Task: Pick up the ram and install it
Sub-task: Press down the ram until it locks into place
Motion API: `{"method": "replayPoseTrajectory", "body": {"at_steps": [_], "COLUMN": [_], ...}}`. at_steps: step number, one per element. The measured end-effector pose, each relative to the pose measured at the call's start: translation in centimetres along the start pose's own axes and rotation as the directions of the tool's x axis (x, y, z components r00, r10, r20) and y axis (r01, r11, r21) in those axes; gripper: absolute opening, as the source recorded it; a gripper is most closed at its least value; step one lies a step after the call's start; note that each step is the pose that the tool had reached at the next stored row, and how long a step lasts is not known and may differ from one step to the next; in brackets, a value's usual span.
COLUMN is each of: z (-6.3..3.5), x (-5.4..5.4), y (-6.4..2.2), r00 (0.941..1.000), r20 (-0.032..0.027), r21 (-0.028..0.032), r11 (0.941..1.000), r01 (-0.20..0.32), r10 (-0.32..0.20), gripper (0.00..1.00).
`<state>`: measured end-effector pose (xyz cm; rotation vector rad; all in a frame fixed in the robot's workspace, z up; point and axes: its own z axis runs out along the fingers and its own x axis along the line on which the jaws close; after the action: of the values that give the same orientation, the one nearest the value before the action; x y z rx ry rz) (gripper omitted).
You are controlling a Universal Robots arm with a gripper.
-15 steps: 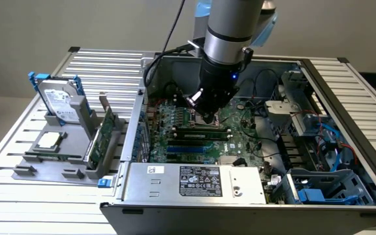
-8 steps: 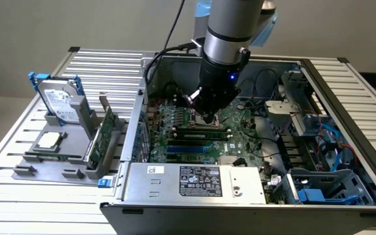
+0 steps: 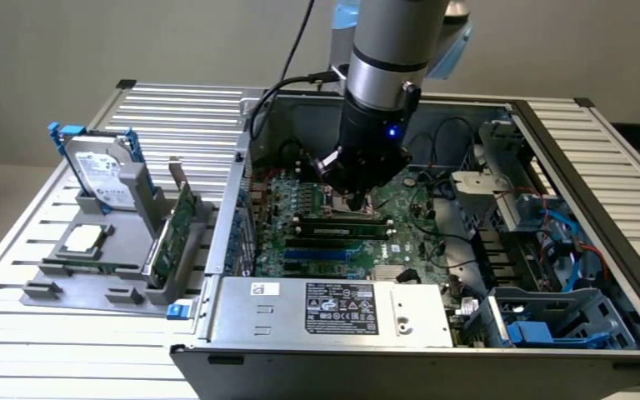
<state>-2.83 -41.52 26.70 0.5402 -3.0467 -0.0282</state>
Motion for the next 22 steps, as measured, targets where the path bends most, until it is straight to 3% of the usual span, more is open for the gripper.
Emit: {"method": "replayPoseTrajectory", "body": {"at_steps": [9, 14, 19, 22], "z": [0.12, 0.19, 0.27, 0.27], "x": [0.0, -0.01, -0.01, -0.02], "y": [0.0, -0.01, -0.01, -0.01], "r00": [0.9931, 0.9833, 0.9685, 0.9675], "r20": [0.0072, 0.0119, 0.0158, 0.0152], "r21": [0.0119, 0.0178, 0.0206, 0.0206], "r11": [0.9931, 0.9832, 0.9683, 0.9673], "r01": [-0.117, -0.182, -0.249, -0.253], "r10": [0.117, 0.182, 0.248, 0.253], "gripper": [0.11, 0.11, 0.11, 0.11]}}
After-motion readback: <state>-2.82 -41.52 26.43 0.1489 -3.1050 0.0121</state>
